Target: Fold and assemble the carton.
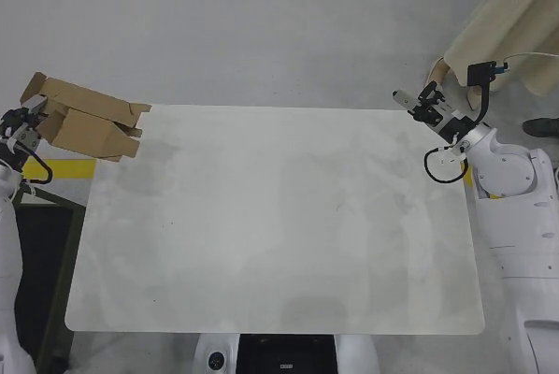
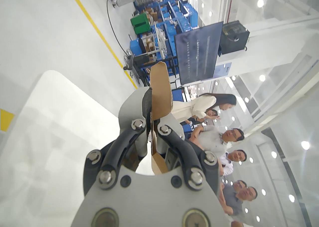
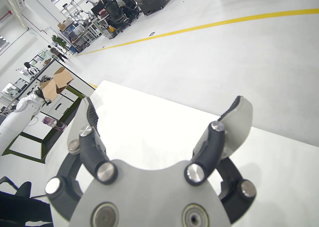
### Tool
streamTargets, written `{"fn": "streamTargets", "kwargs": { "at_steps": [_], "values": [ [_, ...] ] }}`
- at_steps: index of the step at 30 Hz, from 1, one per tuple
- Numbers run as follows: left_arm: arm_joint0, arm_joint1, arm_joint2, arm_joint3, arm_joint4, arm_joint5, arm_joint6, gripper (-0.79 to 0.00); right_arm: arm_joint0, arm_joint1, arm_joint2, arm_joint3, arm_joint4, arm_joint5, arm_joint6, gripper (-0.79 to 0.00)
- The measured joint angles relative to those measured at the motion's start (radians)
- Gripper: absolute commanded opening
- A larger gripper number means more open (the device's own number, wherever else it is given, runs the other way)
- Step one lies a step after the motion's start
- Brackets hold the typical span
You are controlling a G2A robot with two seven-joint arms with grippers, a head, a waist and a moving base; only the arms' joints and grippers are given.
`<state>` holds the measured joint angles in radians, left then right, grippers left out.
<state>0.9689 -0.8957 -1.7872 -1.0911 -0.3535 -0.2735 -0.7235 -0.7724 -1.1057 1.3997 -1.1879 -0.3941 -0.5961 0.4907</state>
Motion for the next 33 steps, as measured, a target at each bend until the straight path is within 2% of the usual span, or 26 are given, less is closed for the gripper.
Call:
{"fn": "streamTargets", "kwargs": {
  "at_steps": [13,18,25,29,33],
  "values": [
    [-0.232,-0.025,0.243,0.016,0.0,-0.021,-0.27,-0.785,0.0,0.0,0.0,0.0,0.0,0.0,0.0,0.0],
    [-0.291,-0.042,0.346,0.039,-0.008,-0.053,-0.368,-0.785,0.0,0.0,0.0,0.0,0.0,0.0,0.0,0.0],
    [-0.339,-0.062,0.441,0.055,-0.057,-0.091,-0.481,-0.785,-0.013,0.0,-0.002,-0.007,0.01,0.014,0.003,0.0],
    [-0.368,-0.071,0.477,0.071,-0.073,-0.117,-0.521,-0.785,-0.01,0.0,-0.016,-0.003,0.089,0.029,0.088,0.0],
    [-0.4,-0.081,0.514,0.094,-0.09,-0.145,-0.549,-0.785,0.032,-0.007,-0.065,0.035,0.239,0.024,0.241,0.0]
  ]
}}
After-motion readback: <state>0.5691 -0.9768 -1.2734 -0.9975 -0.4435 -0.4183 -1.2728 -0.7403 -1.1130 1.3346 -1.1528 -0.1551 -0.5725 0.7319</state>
